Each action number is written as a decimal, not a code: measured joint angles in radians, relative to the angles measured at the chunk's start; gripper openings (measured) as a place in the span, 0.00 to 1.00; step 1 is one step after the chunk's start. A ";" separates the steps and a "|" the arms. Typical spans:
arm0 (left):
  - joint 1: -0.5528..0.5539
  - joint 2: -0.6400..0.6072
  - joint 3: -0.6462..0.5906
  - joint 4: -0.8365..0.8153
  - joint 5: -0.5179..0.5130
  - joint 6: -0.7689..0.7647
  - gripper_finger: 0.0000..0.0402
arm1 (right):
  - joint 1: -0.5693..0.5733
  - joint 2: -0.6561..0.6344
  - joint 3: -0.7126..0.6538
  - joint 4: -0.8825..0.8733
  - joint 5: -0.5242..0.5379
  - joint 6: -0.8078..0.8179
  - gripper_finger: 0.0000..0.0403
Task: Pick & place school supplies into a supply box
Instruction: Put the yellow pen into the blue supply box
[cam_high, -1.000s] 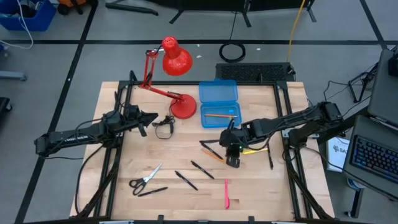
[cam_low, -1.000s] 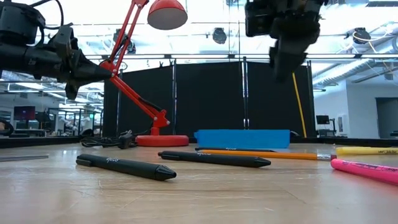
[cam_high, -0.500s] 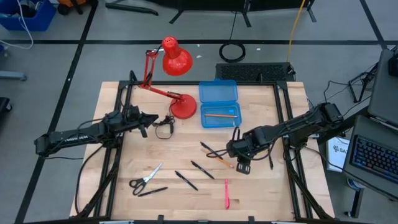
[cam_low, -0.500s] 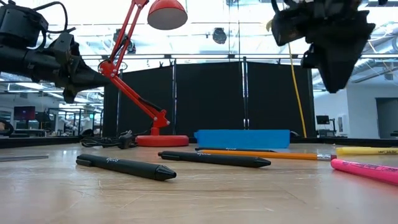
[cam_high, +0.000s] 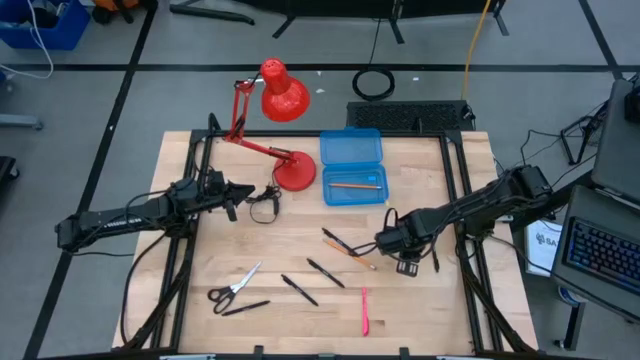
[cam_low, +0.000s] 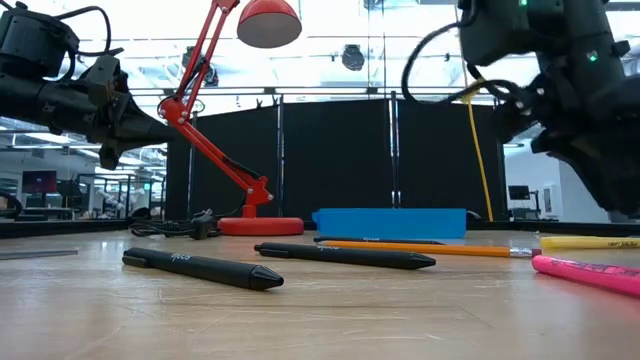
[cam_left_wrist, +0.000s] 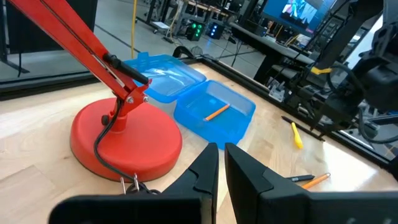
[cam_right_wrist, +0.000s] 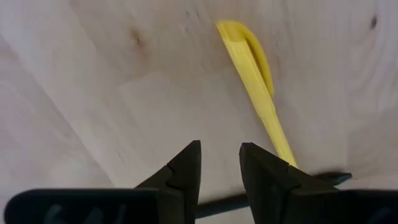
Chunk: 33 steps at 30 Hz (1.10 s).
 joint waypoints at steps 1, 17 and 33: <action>0.000 0.000 0.000 0.000 0.000 0.000 0.08 | 0.000 0.000 -0.004 0.002 0.002 -0.001 0.26; 0.000 0.000 0.000 0.001 -0.001 -0.004 0.08 | -0.039 0.000 -0.006 0.013 0.137 -0.062 0.47; 0.000 0.000 0.000 0.001 -0.001 0.000 0.08 | -0.057 0.000 -0.006 0.039 0.215 -0.135 0.48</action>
